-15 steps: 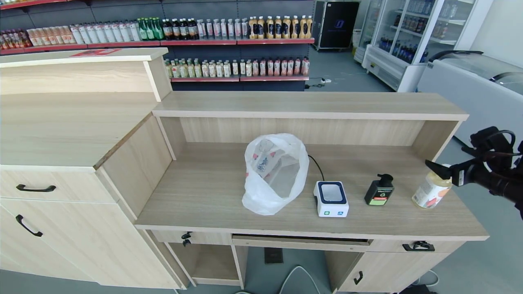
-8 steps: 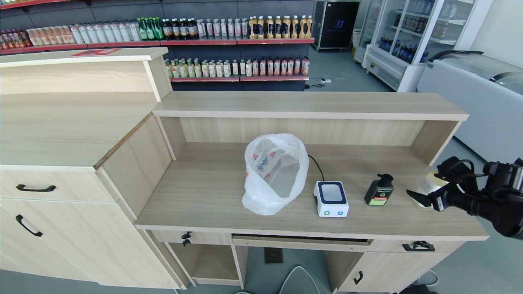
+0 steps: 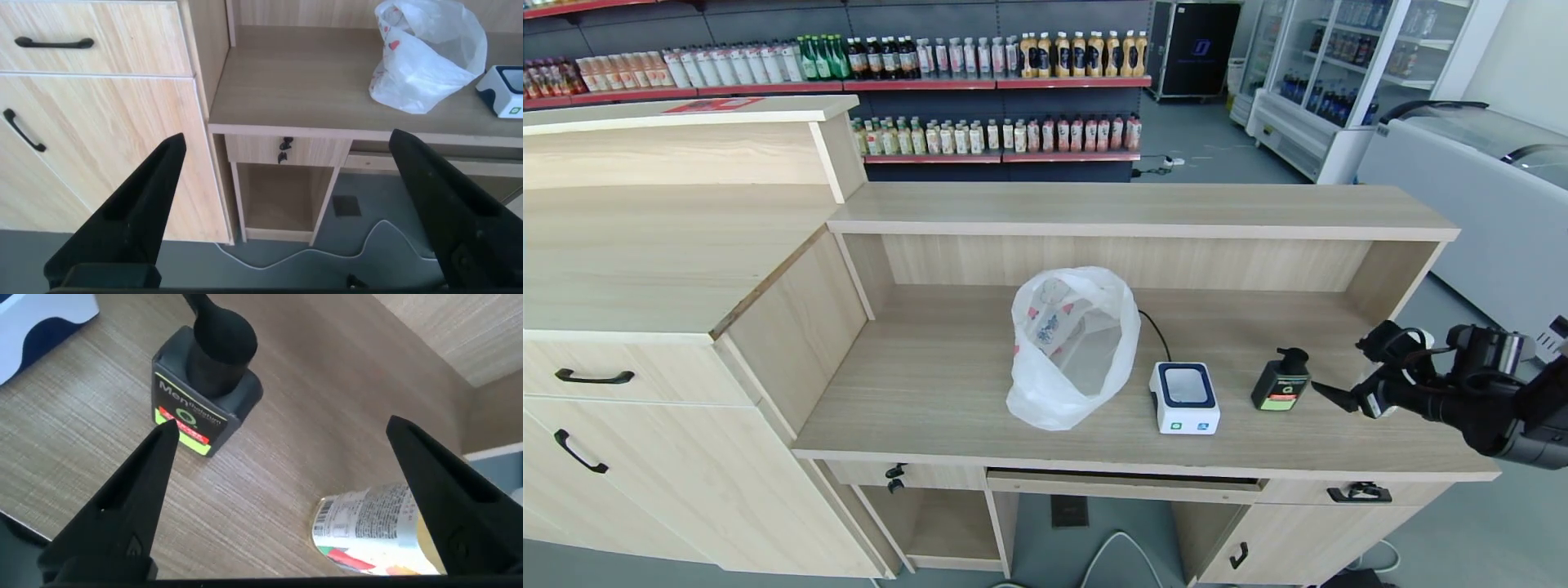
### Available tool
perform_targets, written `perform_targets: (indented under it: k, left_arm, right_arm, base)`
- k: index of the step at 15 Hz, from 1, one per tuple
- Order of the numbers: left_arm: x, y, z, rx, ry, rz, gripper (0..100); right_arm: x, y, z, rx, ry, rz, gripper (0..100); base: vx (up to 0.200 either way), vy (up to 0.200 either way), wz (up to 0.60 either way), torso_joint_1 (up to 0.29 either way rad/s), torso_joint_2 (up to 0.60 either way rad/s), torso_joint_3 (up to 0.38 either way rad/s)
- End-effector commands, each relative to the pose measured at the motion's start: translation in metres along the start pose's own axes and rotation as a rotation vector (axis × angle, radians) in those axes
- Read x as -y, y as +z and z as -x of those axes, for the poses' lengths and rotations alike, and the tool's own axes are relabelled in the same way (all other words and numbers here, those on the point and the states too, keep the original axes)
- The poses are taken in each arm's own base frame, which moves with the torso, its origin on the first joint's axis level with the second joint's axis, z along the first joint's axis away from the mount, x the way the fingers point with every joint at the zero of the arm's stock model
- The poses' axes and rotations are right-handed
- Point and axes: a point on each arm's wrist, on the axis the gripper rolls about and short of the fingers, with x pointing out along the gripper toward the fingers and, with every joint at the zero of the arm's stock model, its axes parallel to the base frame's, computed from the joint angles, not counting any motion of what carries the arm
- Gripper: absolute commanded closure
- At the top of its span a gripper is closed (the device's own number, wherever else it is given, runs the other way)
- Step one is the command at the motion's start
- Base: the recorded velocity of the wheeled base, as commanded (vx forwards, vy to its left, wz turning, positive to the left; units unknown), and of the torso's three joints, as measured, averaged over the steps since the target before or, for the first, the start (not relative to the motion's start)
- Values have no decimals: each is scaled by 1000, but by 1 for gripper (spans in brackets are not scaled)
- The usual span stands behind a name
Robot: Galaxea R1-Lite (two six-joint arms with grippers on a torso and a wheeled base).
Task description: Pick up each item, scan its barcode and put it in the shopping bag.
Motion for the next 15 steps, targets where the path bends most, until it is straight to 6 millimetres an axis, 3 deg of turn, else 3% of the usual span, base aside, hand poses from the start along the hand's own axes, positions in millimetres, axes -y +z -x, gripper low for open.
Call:
perform_targets:
  k: [1,7,15]
  left_arm:
    - [0,0,0,0,0,0,0]
    - [0,0,0,0,0,0,0]
    - [0,0,0,0,0,0,0]
  right_arm:
    - [-3,-7,-15,18,48,33,0]
    - [-14,-2,-53,65,111,76,0]
    - [-37,-11,-78,47,196,86,0]
  base:
    - [0,0,0,0,0,0]
    - [0,0,0,0,0,0]
    - [0,0,0,0,0,0]
